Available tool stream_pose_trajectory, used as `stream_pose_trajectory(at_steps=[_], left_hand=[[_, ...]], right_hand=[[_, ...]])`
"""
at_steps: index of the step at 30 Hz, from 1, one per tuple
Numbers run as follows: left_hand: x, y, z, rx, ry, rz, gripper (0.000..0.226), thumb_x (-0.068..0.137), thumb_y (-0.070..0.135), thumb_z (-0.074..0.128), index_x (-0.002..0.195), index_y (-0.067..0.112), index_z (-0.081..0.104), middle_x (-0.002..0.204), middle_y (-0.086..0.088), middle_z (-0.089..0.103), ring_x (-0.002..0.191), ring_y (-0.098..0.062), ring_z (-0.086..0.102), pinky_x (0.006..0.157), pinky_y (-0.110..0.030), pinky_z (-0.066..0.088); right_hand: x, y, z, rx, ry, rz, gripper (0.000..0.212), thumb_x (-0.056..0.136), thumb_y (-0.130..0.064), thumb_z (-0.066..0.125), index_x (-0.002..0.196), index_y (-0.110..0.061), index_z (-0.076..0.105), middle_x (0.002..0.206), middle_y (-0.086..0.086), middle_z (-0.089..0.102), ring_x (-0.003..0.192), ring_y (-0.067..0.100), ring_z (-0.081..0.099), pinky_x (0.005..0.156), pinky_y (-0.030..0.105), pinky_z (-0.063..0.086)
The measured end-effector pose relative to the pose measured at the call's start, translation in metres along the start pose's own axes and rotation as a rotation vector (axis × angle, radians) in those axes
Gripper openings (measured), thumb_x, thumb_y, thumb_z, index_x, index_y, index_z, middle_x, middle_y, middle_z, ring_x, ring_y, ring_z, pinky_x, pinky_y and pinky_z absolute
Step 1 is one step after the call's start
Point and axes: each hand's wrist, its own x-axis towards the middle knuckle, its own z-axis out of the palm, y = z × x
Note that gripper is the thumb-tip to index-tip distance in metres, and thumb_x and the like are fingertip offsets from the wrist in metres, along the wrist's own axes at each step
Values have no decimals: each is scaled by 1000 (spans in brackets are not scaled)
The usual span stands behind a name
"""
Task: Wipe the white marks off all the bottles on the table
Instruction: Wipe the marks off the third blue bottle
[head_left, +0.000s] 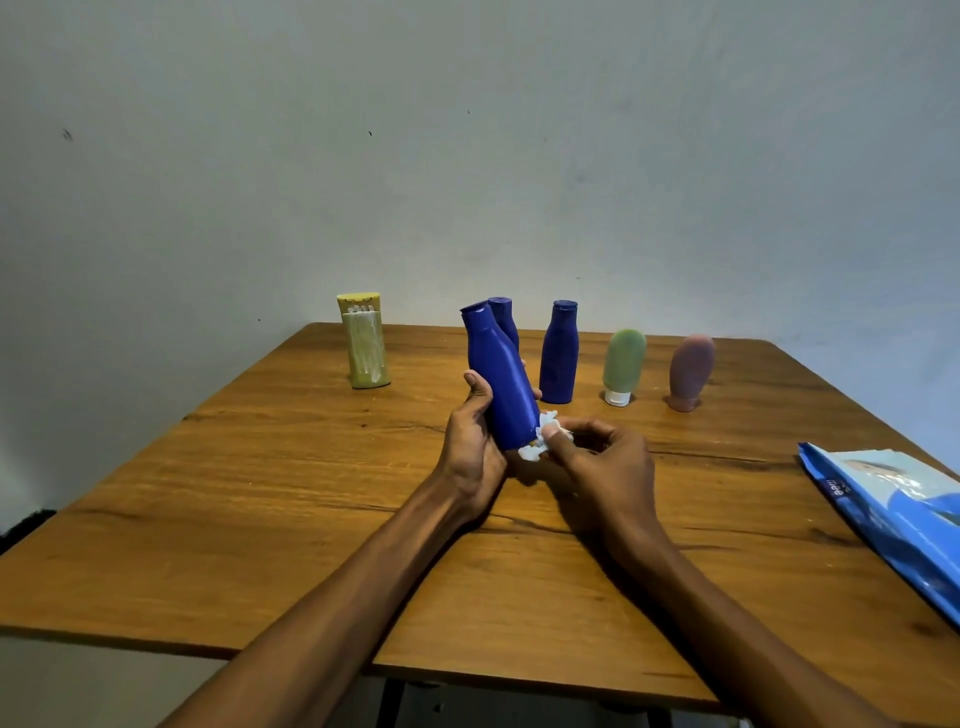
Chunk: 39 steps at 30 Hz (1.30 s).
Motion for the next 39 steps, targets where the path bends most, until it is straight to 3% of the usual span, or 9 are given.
stream_pose_trajectory(at_steps=[4, 7, 15, 19, 23, 27, 33, 36, 39], left_hand=[[2, 1, -4, -23, -3, -19, 64, 101, 60, 39, 138, 10, 55, 110, -17, 68, 100, -30, 66, 99, -57, 52], [1, 1, -3, -4, -11, -28, 68, 96, 62, 41, 137, 10, 55, 109, -17, 68, 93, -26, 65, 97, -51, 50], [-4, -1, -1, 180, -129, -56, 65, 96, 56, 43, 134, 5, 55, 132, -23, 64, 129, -42, 57, 110, -64, 43], [-9, -6, 5, 349, -247, -58, 48, 103, 51, 37, 129, 17, 59, 135, -24, 59, 119, -38, 60, 100, -67, 47], [-14, -6, 9, 359, -269, -66, 49, 102, 48, 41, 134, 14, 56, 121, -17, 64, 105, -29, 62, 77, -44, 54], [-17, -5, 11, 372, -281, -75, 42, 104, 44, 39, 131, 16, 55, 117, -14, 65, 102, -26, 62, 74, -41, 54], [-17, 0, 10, 364, -279, -106, 43, 102, 46, 41, 130, 17, 56, 118, -14, 67, 103, -27, 64, 75, -42, 54], [-16, 1, 9, 366, -269, -122, 38, 106, 41, 37, 129, 17, 56, 117, -14, 68, 103, -28, 64, 77, -43, 54], [-16, 1, 9, 381, -266, -122, 44, 103, 45, 41, 132, 16, 55, 118, -14, 69, 105, -29, 63, 77, -45, 54]], right_hand=[[-7, 5, 5, -240, -33, -367, 21, 90, -21, 77, 111, -26, 75, 100, -16, 71, 91, -9, 67, 71, 9, 54], [-6, 11, 6, -388, -50, -518, 26, 89, -22, 79, 114, -25, 75, 106, -10, 70, 95, -3, 67, 78, 16, 58], [-3, 2, 1, -203, 135, -428, 11, 92, -21, 76, 103, -23, 73, 98, -12, 72, 91, -2, 68, 68, 10, 54], [-4, -13, -7, -20, 199, -411, 13, 93, -16, 74, 102, -24, 71, 97, -8, 72, 87, -9, 67, 62, 6, 51], [7, -32, -15, 33, 277, -474, 17, 94, -17, 74, 109, -24, 73, 95, -13, 73, 85, -11, 69, 66, 6, 52], [15, -48, -17, 21, 290, -527, 18, 95, -22, 73, 112, -23, 74, 96, -24, 69, 90, -9, 69, 73, 10, 55], [33, -67, -29, -356, 129, -730, 21, 95, -8, 70, 113, -16, 77, 108, 1, 71, 99, 8, 67, 82, 5, 50], [46, -86, -36, -518, -17, -647, 22, 95, -6, 68, 111, -16, 78, 107, -4, 68, 96, 3, 58, 75, -4, 41], [67, -99, -41, -610, -121, -560, 25, 95, -3, 67, 112, -16, 79, 113, 3, 72, 99, 8, 60, 73, 5, 44]])
